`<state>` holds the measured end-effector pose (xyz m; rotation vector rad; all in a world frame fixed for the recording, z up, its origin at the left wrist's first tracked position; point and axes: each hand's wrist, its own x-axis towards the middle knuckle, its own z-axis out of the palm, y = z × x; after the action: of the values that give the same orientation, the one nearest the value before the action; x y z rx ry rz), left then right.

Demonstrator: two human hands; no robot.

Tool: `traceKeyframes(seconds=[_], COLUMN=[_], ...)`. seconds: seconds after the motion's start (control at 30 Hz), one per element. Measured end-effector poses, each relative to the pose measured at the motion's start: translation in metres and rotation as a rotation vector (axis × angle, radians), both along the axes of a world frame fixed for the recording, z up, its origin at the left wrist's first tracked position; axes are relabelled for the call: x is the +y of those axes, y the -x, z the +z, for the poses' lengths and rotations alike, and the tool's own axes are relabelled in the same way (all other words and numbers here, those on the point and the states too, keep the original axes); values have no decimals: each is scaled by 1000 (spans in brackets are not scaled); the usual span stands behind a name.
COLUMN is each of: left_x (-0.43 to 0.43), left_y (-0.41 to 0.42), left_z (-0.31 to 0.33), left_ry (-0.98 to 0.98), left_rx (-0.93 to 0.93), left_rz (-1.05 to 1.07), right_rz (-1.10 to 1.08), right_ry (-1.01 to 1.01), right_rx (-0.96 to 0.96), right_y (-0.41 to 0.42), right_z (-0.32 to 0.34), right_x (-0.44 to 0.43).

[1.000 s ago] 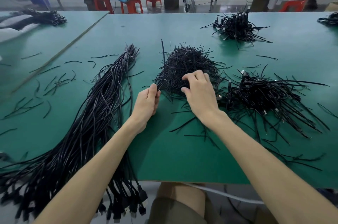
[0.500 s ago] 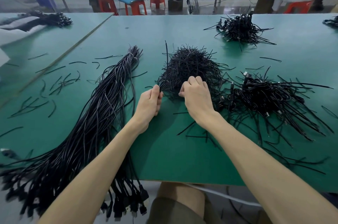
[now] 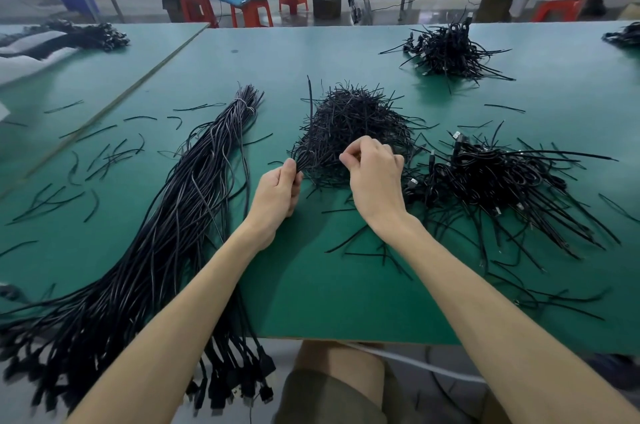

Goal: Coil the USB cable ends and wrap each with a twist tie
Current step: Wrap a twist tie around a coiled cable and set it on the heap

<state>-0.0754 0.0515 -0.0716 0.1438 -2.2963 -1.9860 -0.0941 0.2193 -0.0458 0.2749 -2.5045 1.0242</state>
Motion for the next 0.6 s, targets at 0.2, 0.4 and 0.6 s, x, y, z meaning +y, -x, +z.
traceKeyframes(seconds=[0.2,0.4,0.6], left_x=[0,1,2], left_y=[0,0,-1], left_z=[-1,0,0], left_ry=[21,22,25], left_rx=[2,-2,14], left_rz=[5,-1,-8], right_rz=[-22,-13,36], right_ry=[112,109,119], right_rx=[-65,-144,-121], right_y=[-4,-4,-5], right_z=[-9,-10,-9], right_x=[4,7,10])
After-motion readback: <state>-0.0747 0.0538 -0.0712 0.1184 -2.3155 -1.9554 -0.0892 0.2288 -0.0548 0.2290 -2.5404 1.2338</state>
